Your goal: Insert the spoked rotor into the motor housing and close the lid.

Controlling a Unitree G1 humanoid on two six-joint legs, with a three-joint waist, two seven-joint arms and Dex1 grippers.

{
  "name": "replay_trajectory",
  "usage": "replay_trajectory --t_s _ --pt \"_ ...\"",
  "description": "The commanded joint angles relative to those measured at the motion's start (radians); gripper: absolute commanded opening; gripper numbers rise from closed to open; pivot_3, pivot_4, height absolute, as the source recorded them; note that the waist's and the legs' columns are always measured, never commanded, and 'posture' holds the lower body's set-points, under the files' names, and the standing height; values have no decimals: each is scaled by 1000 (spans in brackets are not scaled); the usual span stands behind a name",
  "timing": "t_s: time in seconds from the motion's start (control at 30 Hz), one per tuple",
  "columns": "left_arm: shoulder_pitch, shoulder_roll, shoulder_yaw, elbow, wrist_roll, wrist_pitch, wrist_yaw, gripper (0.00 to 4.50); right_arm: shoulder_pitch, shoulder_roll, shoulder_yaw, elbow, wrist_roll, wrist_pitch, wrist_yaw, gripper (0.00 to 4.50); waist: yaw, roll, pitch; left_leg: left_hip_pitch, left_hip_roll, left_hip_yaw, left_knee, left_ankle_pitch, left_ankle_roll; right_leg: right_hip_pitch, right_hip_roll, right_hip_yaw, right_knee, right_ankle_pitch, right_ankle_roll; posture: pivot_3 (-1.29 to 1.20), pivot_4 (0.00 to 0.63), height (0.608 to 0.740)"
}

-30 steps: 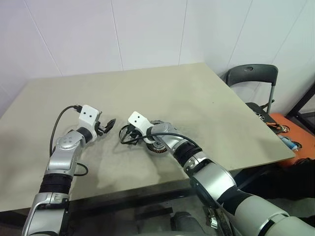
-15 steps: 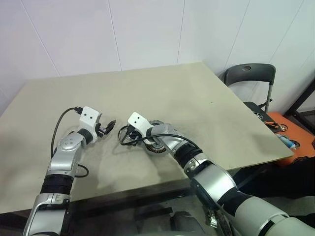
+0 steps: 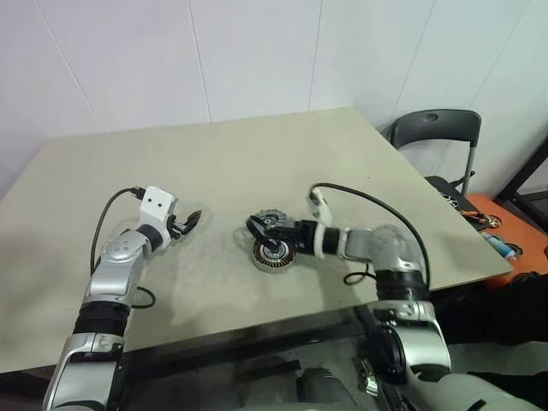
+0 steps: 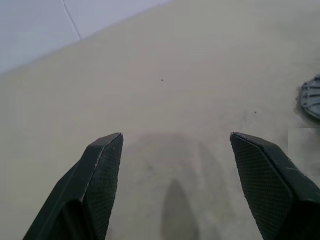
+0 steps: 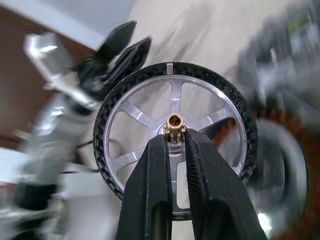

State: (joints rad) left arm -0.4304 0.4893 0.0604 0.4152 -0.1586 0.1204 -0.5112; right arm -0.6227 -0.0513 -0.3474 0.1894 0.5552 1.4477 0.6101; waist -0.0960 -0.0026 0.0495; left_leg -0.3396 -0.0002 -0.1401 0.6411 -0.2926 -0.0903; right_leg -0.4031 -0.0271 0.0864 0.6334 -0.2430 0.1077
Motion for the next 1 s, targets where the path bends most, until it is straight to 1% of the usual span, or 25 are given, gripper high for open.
replay_trajectory --t_s 0.03,0.1,0.13,0.23,0.33,0.4,0.47,0.57,0.63,0.8,0.9,0.93,1.0 --pt "-50 -3 4 9 18 -33 -1 3642 25 42 -145 -147 112 151 -42 88 0 0 0 0 0 0 0 0 0 0 0 0 0 0 0 0 0 740" --pt "-61 -10 -3 17 23 -36 -5 3642 31 89 -221 -169 127 163 -87 88 1 0 0 1 0 0 0 0 0 1 0 0 0 0 1 0 0 740" --pt "-66 -13 -5 20 25 -37 -9 3642 25 119 -258 -176 129 155 -115 88 1 0 0 1 0 0 0 0 0 1 1 0 0 -2 3 0 0 740" --pt "-81 -18 -8 29 31 -41 -18 3642 -9 197 -354 -173 141 114 -196 88 0 1 0 1 0 0 0 0 0 0 1 0 0 -2 3 0 0 740" --pt "-94 -20 -10 33 36 -41 -18 3642 -37 273 -430 -144 183 47 -271 88 8 1 0 0 0 0 0 0 0 0 0 0 0 -1 2 0 0 740" --pt "-99 -21 -9 32 38 -40 -18 3642 -44 308 -450 -131 221 16 -313 88 14 1 0 0 0 0 -1 0 0 0 0 0 -1 -1 2 0 0 740" --pt "-101 -21 -6 28 36 -36 -20 3642 -28 329 -423 -121 238 -14 -346 88 17 1 0 0 0 0 -3 0 0 0 0 0 -2 0 0 0 0 740" --pt "-92 -22 -7 14 37 -32 -24 3642 48 319 -312 -113 226 -10 -360 88 17 1 0 1 0 1 -7 0 0 -2 0 1 -2 0 0 0 0 740" --pt "-91 -19 -5 16 38 -32 -28 3642 79 317 -276 -122 250 1 -363 88 18 1 0 2 0 1 -9 0 0 -2 0 1 -2 -1 0 0 0 740" --pt "-92 -14 1 20 42 -29 -30 3642 133 245 -121 -170 274 9 -330 88 22 1 0 1 0 1 -9 0 0 -3 0 1 -3 -2 0 0 0 740" --pt "-85 -15 -1 5 42 -24 -31 3642 151 163 1 -202 251 -6 -296 88 24 1 0 1 0 1 -9 0 0 -3 0 1 -2 -2 0 0 0 740" --pt "-84 -15 -1 3 42 -24 -31 3642 153 141 22 -213 253 -7 -284 88 24 1 0 1 0 1 -9 0 0 -3 0 1 -2 -2 0 0 0 740" --pt "-82 -16 0 1 43 -24 -29 3642 134 125 -19 -202 287 -7 -283 88 26 0 0 1 0 1 -9 0 0 -2 0 1 -3 -2 0 0 0 740"
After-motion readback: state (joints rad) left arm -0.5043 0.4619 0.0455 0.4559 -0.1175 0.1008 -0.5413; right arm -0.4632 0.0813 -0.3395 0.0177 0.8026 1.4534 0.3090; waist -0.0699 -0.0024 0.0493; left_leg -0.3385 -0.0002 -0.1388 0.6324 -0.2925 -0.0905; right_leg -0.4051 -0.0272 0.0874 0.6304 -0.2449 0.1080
